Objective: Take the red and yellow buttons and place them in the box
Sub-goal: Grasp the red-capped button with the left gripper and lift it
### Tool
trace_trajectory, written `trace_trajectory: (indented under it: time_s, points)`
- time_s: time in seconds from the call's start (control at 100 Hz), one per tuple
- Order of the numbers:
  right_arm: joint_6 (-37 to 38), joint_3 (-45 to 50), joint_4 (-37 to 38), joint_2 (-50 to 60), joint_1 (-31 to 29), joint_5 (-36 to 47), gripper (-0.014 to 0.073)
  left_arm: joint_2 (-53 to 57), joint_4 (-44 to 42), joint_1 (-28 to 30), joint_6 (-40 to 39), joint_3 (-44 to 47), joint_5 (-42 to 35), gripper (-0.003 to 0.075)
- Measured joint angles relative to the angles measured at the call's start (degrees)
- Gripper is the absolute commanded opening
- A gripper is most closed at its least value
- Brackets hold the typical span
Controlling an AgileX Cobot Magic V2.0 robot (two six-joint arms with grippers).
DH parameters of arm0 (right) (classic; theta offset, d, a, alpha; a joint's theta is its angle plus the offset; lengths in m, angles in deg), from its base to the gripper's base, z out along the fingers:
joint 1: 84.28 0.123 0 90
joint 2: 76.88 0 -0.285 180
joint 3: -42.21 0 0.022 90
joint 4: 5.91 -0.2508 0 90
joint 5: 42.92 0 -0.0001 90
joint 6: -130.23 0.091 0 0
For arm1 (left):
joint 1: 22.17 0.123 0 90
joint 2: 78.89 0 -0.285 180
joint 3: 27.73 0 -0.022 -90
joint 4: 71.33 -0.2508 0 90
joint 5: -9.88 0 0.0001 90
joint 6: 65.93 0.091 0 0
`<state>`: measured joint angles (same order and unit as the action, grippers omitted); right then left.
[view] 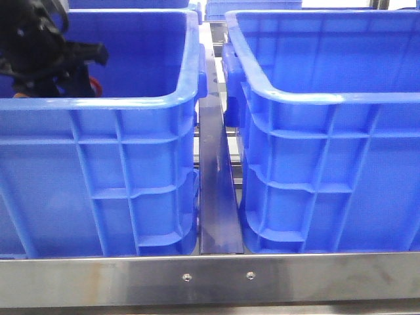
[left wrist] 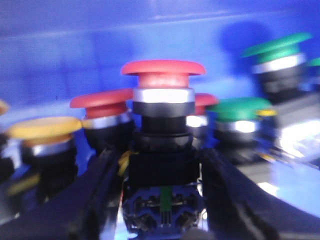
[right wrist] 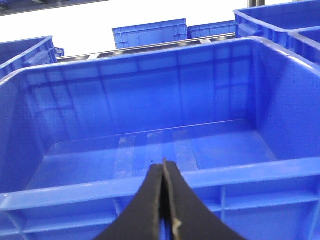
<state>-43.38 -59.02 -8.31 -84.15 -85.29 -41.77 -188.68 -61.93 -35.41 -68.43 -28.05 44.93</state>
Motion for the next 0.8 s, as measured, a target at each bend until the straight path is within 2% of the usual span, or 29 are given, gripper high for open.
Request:
trace_trajectory:
  time_s: [0.18,0.39,0.61,0.8]
  points:
    - [0.0,0.0,0.0,0.0,0.0,0.0,-0.0069,7.32,-0.12,-0.62,0.24,2.77,0.27,-0.0019]
    - [0.0,0.0,0.0,0.0,0.0,0.0,-0.0069,18.47,-0.44,-3.89,0.33,11.45,-0.4,-0.0019]
    - [0.0,0.0,0.0,0.0,0.0,0.0,-0.0069,32.01,-0.88,-11.45,1.81,20.0,-0.4,-0.0019]
    - [0.0,0.0,0.0,0.0,0.0,0.0,-0.0069,42.44,-0.88,-18.9,2.95,22.59,0.11,-0.0019]
